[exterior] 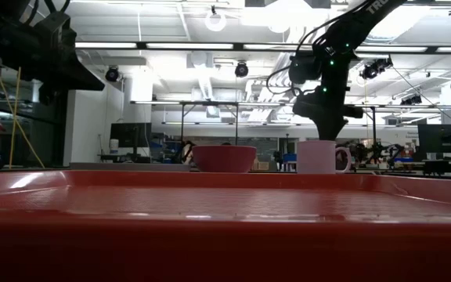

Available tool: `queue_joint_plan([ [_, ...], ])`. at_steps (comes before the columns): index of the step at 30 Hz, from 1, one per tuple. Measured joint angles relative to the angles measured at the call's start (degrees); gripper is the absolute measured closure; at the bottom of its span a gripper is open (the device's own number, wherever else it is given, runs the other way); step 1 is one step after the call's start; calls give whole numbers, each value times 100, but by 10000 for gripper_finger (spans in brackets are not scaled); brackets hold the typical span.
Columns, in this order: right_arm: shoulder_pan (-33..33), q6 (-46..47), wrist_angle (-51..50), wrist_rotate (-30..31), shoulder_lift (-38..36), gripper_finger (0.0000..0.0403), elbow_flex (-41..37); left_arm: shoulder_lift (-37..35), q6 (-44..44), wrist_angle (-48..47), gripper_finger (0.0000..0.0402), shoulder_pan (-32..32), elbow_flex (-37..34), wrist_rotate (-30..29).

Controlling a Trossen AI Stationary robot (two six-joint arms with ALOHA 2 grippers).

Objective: Set up tray
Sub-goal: Put the pink mug on the red serving tray

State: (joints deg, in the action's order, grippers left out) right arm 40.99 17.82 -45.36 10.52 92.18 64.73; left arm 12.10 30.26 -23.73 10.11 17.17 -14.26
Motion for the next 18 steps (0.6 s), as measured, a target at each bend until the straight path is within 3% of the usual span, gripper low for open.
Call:
queue_joint_plan([
  [18,1,127,-63,-49,0,402,7,2,0,-55,357,-1,2,3],
])
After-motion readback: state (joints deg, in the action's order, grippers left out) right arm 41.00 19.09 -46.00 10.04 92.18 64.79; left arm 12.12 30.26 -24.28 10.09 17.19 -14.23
